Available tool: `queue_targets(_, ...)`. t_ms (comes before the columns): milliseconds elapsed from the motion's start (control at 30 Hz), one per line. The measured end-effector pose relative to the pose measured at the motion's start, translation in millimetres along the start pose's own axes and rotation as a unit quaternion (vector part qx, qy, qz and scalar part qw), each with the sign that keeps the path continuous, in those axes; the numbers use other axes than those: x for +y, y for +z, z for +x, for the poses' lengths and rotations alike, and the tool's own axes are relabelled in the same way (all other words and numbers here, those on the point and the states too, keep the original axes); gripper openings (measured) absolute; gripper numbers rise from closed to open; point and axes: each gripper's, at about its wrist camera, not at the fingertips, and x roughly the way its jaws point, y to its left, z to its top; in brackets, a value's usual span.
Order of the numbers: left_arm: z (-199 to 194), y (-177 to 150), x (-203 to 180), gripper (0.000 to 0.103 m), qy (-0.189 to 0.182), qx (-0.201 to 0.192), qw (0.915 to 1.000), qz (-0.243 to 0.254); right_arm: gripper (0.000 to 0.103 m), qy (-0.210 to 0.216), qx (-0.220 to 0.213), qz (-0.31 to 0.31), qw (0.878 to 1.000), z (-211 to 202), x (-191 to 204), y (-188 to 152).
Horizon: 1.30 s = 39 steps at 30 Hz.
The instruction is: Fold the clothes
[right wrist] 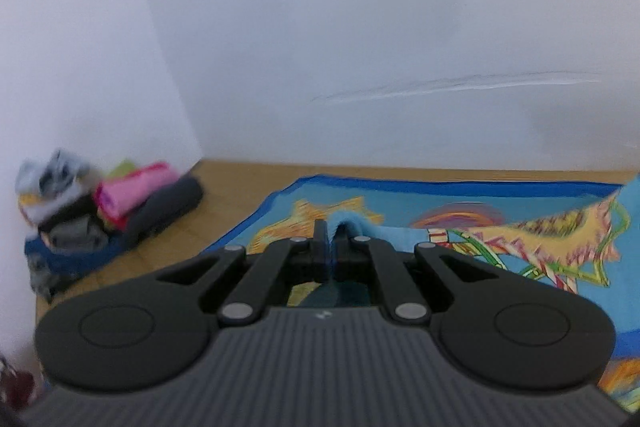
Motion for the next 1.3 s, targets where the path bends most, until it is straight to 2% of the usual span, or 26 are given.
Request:
queue_targets(133,-0.7,23.6,47.7,0.005,0.038,-0.005,0.9987,-0.033,0.004,0.036,0.022,-0.007,0.999,73.0,38.2,-6.7)
queue_targets(300,-4.5,44.5,99.3,0.004,0.072,-0.008,0.9954,-0.063,0.005,0.04,0.066,-0.013,0.997,155.7,74.5,-23.7)
queue_targets(400,0.2,55.2,126.5,0.004,0.06,0.011,0.996,-0.066,0.005,0.028,0.094,-0.025,0.995,193.8,94.8,-38.3)
queue_targets(467,5.0,62.7,142.1,0.005,0.047,0.027,0.9968,-0.059,0.008,0.004,0.132,-0.044,0.99,208.6,102.3,-47.9)
queue_targets(567,18.0,73.5,159.8,0.012,0.024,0.058,0.9974,-0.034,0.01,-0.04,0.182,-0.07,0.98,215.5,115.1,-59.0)
queue_targets(600,23.4,76.1,165.8,0.013,0.011,0.074,0.9969,-0.026,0.012,-0.045,0.187,-0.079,0.978,205.7,118.4,-60.0)
queue_targets(667,33.4,82.6,177.1,0.013,-0.007,0.111,0.9938,0.001,0.023,-0.044,0.179,-0.094,0.978,175.4,124.7,-58.4)
queue_targets(733,37.7,86.6,181.3,0.018,-0.02,0.133,0.99,0.042,0.051,-0.047,0.169,-0.103,0.979,131.7,128.9,-54.9)
queue_targets(800,40.7,89.0,183.3,0.027,-0.033,0.15,0.9846,0.083,0.064,-0.06,0.161,-0.11,0.979,81.0,134.2,-55.4)
queue_targets(933,49.0,85.7,181.9,0.03,-0.072,0.173,0.9739,0.128,0.066,-0.096,0.191,-0.134,0.968,1.4,151.2,-87.9)
queue_targets(1033,56.8,80.3,175.3,0.035,-0.093,0.186,0.9663,0.152,0.066,-0.161,0.202,-0.144,0.955,-57.7,162.1,-127.1)
queue_targets(1100,62.7,77.6,169.2,0.038,-0.097,0.194,0.962,0.165,0.066,-0.213,0.202,-0.111,0.949,-96.7,163.5,-152.7)
queue_targets(1167,66.1,75.1,163.9,0.038,-0.097,0.198,0.959,0.178,0.066,-0.253,0.193,-0.053,0.947,-133.4,161.3,-174.9)
queue_targets(1267,69.5,71.9,162.5,0.04,-0.09,0.201,0.9582,0.183,0.066,-0.279,0.161,0.044,0.946,-175.0,160.5,-203.8)
queue_targets(1300,71.0,71.5,161.4,0.04,-0.089,0.201,0.9588,0.18,0.066,-0.279,0.153,0.059,0.946,-182.8,162.9,-211.2)
